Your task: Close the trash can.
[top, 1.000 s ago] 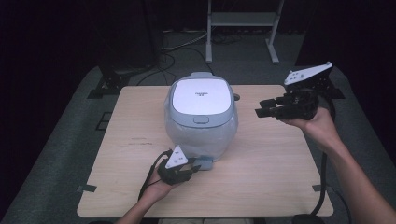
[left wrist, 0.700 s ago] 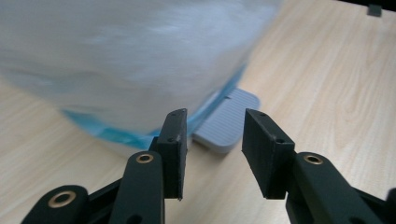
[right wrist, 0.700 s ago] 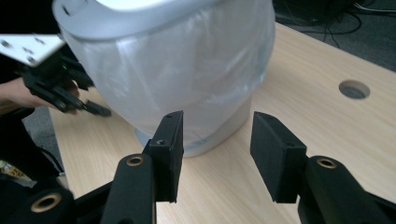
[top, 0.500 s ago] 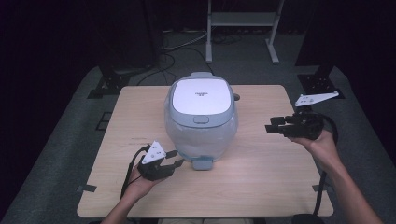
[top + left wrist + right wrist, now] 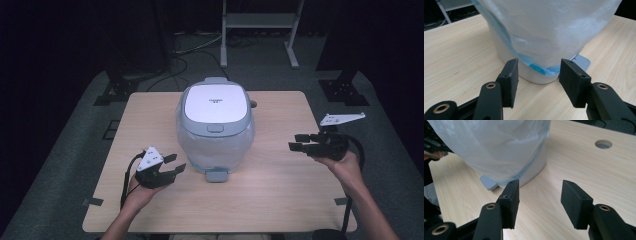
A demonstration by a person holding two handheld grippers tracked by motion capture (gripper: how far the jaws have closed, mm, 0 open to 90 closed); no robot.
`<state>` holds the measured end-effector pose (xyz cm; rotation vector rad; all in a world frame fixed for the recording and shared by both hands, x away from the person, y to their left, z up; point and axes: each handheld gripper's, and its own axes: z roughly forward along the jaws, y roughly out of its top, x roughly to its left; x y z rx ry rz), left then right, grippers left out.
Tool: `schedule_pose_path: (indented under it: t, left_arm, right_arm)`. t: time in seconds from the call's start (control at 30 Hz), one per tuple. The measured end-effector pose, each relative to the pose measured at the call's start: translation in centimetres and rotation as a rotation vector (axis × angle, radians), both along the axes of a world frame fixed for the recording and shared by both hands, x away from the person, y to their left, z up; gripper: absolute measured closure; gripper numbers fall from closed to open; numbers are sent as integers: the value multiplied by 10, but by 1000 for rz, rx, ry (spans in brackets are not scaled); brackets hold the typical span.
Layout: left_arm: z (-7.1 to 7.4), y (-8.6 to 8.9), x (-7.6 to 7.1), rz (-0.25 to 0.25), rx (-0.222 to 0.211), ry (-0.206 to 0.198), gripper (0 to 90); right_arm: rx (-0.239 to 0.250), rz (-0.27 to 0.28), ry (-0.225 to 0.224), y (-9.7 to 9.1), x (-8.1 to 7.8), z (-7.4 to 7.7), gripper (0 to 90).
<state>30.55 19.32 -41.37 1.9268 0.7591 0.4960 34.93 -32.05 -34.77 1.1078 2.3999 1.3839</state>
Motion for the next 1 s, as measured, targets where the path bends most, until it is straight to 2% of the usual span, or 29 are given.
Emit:
schedule_pose_path:
  t: [0.33,0.8,1.0]
  left_arm:
    - [0,14,2,50,-8,-4,434]
    - [-7,38,-3,124,-18,1,376]
    - [-12,44,-6,139,-36,10,353]
  right_arm:
    - [9,-38,13,-11,-9,-29,458]
    - [15,-73,16,-17,-22,-54,396]
    - [7,-109,9,-18,-28,-62,302]
